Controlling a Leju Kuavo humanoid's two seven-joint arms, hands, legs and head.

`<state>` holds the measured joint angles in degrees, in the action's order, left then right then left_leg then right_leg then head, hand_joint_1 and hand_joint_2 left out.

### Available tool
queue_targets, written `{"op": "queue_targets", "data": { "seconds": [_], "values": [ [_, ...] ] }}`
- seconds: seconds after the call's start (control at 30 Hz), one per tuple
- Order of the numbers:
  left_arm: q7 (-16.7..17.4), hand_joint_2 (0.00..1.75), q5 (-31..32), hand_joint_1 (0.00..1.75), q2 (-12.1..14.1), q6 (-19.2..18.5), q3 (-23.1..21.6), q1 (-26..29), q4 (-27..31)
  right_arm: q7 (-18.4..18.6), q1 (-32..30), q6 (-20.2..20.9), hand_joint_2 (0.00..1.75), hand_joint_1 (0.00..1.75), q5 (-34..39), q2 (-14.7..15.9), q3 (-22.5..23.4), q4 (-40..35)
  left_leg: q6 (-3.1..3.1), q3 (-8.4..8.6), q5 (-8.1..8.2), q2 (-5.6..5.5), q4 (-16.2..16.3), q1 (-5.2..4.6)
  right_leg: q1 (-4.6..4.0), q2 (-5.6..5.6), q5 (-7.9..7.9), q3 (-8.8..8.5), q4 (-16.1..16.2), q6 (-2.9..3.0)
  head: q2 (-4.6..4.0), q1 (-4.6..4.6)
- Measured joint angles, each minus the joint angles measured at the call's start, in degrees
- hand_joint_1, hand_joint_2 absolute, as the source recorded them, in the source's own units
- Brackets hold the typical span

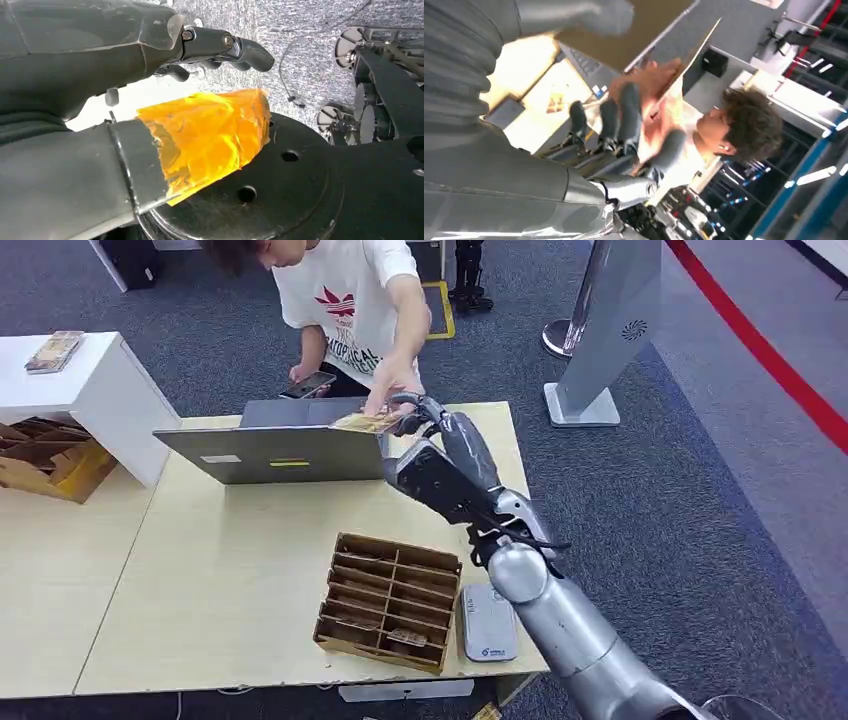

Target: Pass the card to the sensor for recognition and then transmit it.

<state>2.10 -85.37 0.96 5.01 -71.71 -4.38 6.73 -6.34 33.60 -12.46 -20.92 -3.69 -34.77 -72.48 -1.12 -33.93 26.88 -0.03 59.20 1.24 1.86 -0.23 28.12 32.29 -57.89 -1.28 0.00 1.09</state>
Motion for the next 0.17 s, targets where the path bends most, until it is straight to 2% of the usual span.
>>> {"op": "queue_targets", "data": {
  "seconds": [0.17],
  "values": [
    [0.09,0.00,-0.15,0.00,0.00,-0.02,-0.02,-0.01,0.00,-0.59,-0.01,2.25,0.00,0.00,1.94,-0.02,-0.13,1.07,0.00,0.00,0.00,0.00,0.00,0.00,0.00,0.00,0.00,0.00,0.00,0.00,0.00,0.00]
  ]
}}
